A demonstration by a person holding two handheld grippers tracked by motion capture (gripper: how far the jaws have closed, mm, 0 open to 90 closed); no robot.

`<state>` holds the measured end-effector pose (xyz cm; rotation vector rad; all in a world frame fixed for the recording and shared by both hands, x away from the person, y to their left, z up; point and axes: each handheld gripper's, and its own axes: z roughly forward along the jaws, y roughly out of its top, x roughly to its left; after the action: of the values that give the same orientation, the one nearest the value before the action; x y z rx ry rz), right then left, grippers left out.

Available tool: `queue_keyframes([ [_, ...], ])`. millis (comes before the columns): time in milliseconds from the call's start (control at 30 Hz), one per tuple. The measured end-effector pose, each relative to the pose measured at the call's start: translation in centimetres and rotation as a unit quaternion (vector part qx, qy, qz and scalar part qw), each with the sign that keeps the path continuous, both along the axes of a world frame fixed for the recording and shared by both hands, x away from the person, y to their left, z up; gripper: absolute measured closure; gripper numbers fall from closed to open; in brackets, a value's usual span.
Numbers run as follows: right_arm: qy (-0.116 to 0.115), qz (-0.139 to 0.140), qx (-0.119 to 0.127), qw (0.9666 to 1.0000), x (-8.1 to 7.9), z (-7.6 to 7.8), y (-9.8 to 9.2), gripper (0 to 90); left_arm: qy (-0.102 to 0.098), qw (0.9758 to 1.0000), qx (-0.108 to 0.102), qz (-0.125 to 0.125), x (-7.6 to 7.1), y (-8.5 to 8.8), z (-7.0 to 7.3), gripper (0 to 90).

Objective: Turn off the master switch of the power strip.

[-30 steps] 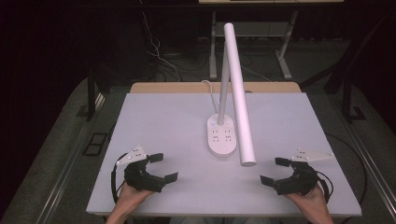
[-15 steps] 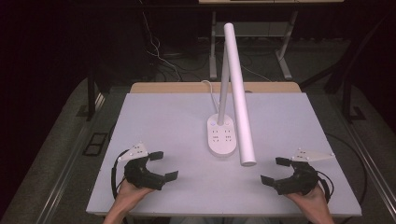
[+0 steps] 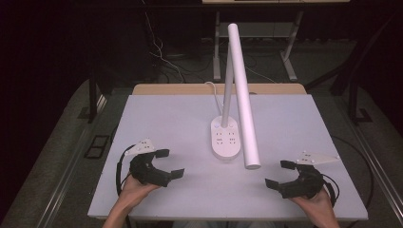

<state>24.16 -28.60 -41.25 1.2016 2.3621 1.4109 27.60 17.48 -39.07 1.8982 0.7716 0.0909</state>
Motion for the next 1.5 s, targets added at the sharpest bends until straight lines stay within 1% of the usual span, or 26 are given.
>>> queue_keyframes([
  [100,0.004,0.000,0.000,1.0000,0.0,0.0,0.0,0.3,0.002,1.0000,0.002,-0.008,0.4,-0.2,0.3,0.0],
  [433,0.000,0.003,-0.005,1.0000,0.0,-0.1,0.1,0.3,0.002,0.9999,0.010,-0.007,1.4,-0.7,1.1,0.0],
  [633,0.001,0.002,-0.006,1.0000,0.0,-0.1,0.1,0.3,0.000,0.9997,0.019,-0.015,2.2,-1.3,1.7,0.0],
  [900,0.002,0.002,-0.007,1.0000,0.0,-0.1,0.0,0.3,-0.002,0.9995,0.024,-0.018,3.0,-2.0,2.4,0.0],
  [1067,0.002,0.003,-0.007,1.0000,0.0,-0.2,0.0,0.3,-0.005,0.9994,0.025,-0.021,3.7,-2.5,3.0,0.0],
  [1200,-0.001,0.004,-0.008,1.0000,0.0,-0.2,0.0,0.3,-0.010,0.9992,0.031,-0.025,4.5,-3.2,3.7,0.0],
  [1267,0.000,0.003,-0.008,1.0000,0.0,-0.2,0.0,0.3,-0.010,0.9991,0.032,-0.025,4.6,-3.3,3.8,0.0],
  [1500,0.000,0.003,-0.007,1.0000,0.0,-0.2,-0.2,0.3,-0.010,0.9985,0.044,-0.031,5.7,-4.3,4.2,0.0],
])
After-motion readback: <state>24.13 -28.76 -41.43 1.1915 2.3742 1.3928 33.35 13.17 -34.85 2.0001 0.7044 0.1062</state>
